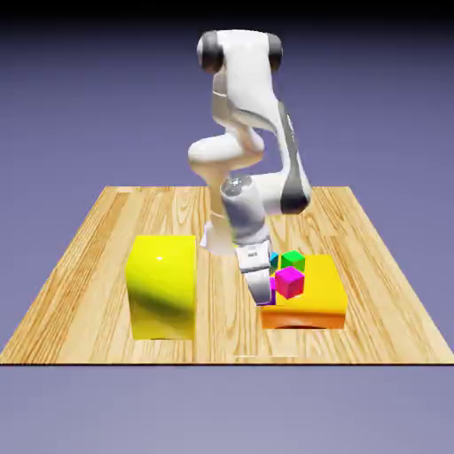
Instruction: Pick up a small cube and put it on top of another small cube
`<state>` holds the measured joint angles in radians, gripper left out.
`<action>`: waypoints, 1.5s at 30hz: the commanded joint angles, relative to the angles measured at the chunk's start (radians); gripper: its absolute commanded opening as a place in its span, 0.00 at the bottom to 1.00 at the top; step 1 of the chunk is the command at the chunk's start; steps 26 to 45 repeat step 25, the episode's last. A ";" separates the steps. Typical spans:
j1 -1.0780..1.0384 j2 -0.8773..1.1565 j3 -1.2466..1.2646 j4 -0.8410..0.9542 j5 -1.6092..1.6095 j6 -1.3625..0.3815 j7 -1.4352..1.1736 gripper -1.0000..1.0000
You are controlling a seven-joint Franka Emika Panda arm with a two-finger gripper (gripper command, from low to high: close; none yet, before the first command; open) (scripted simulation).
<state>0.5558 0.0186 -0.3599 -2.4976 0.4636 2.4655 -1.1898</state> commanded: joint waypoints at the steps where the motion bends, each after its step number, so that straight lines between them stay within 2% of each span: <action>1: -0.007 -0.036 0.009 -0.019 -0.032 -0.023 -0.043 0.00; 15: -0.044 -0.513 0.119 -0.264 -0.486 -0.334 -0.579 0.00; 22: -0.023 -0.365 0.103 -0.358 -0.454 -0.093 -0.610 0.00; 23: -0.023 -0.365 0.103 -0.358 -0.454 -0.093 -0.610 1.00; 25: -0.027 -0.391 0.106 -0.341 -0.460 -0.137 -0.605 1.00; 45: -0.027 -0.391 0.106 -0.341 -0.460 -0.137 -0.605 1.00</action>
